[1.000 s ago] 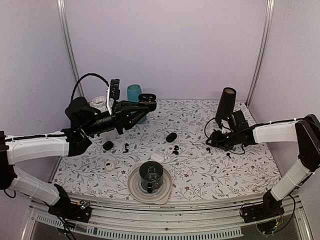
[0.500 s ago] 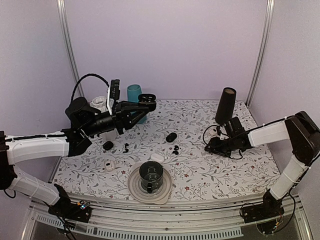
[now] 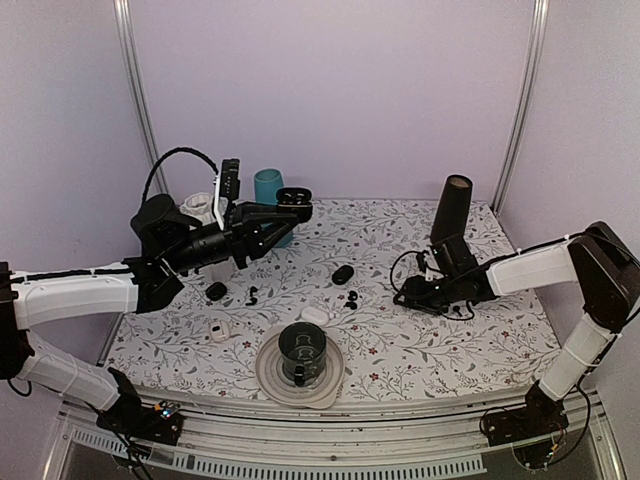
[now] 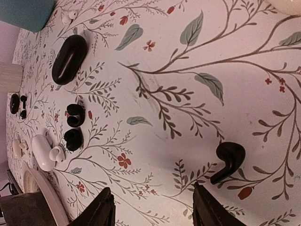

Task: Insert the wireless bluetooth earbuds into the charging case
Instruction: Adjust the left earbud at the center of the board.

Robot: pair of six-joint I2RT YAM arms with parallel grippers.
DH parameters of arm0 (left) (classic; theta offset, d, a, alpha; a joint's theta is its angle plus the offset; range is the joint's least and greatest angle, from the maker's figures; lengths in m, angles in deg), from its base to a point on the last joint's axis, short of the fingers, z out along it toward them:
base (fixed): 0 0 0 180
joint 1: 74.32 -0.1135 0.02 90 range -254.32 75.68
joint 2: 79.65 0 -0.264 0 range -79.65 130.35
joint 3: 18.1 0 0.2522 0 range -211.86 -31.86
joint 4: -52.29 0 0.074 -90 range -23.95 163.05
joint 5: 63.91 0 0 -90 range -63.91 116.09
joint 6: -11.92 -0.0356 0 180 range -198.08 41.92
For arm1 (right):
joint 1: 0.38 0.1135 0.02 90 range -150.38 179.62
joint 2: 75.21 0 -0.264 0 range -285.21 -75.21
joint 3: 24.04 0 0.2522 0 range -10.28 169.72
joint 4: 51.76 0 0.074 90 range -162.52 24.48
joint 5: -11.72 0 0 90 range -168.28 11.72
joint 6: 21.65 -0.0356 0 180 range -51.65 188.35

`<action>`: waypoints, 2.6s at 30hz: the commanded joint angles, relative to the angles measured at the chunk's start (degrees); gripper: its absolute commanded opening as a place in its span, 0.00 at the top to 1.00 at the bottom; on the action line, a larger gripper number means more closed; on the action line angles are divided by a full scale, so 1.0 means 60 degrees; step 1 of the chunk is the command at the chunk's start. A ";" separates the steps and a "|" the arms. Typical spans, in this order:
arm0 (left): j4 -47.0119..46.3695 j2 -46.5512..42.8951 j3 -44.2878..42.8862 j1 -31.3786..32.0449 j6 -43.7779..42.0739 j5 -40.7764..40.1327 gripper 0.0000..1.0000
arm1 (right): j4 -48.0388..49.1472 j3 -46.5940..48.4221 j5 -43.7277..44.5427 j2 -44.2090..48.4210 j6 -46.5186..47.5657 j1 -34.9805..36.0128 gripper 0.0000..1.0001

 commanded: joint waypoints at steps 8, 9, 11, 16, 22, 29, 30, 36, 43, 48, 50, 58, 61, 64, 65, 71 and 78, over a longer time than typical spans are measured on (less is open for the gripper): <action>-0.0018 -0.0242 0.0139 -0.0115 -0.0103 -0.0041 1.00 | -0.1011 0.0417 0.1390 0.0532 0.0081 -0.0349 0.44; -0.0020 -0.0232 0.0130 -0.0108 -0.0091 -0.0033 1.00 | -0.1031 0.0424 0.1441 0.0555 0.0092 -0.0406 0.44; -0.0032 -0.0231 0.0132 -0.0108 -0.0089 -0.0026 1.00 | -0.1065 0.0532 0.1516 0.0454 0.0199 -0.0491 0.45; -0.0059 -0.0231 0.0100 -0.0109 -0.0063 0.0001 1.00 | -0.1337 0.1194 0.1663 -0.0301 0.0563 -0.0541 0.52; 0.0063 -0.0349 0.0163 -0.0108 -0.0117 -0.0040 1.00 | -0.1824 0.1923 0.1782 -0.0963 0.1006 -0.0535 0.62; 0.0044 -0.0363 0.0189 -0.0113 -0.0119 -0.0070 1.00 | -0.2298 0.2185 0.2034 -0.1177 0.1512 -0.0535 0.65; 0.0028 -0.0333 0.0197 -0.0114 -0.0111 -0.0059 1.00 | -0.2364 0.2221 0.2014 -0.1217 0.1560 -0.0535 0.65; -0.0004 -0.0242 0.0124 -0.0107 -0.0090 0.0018 1.00 | -0.2445 0.2293 0.1804 -0.1452 0.1859 -0.0531 0.67; 0.0033 -0.0249 0.0137 -0.0112 -0.0078 -0.0004 1.00 | -0.2586 0.2391 0.1840 -0.1507 0.1996 -0.0510 0.71; 0.0025 -0.0222 0.0100 -0.0107 -0.0069 0.0002 1.00 | -0.2782 0.2535 0.1998 -0.1605 0.2059 -0.0345 0.73; 0.0023 -0.0199 0.0089 -0.0107 -0.0061 0.0020 1.00 | -0.2907 0.2649 0.2118 -0.1687 0.2084 -0.0249 0.74; 0.0040 -0.0176 0.0066 -0.0107 -0.0037 0.0033 1.00 | -0.3289 0.2842 0.2552 -0.1882 0.1930 -0.0194 0.76; 0.0053 -0.0176 0.0065 -0.0107 -0.0036 0.0033 1.00 | -0.3344 0.2911 0.2562 -0.1911 0.1935 -0.0150 0.76; 0.0047 -0.0176 0.0055 -0.0107 -0.0030 0.0018 1.00 | -0.3462 0.3049 0.2569 -0.1962 0.1971 -0.0028 0.77; 0.0052 -0.0165 0.0052 -0.0107 -0.0034 0.0031 1.00 | -0.3524 0.3120 0.2586 -0.1998 0.1971 0.0008 0.77; 0.0051 -0.0161 0.0052 -0.0111 -0.0030 0.0033 1.00 | -0.3868 0.3374 0.2869 -0.2092 0.1971 0.0182 0.74; 0.0054 -0.0147 0.0051 -0.0107 -0.0066 0.0040 1.00 | -0.4072 0.3325 0.2946 -0.1960 0.1900 0.0183 0.63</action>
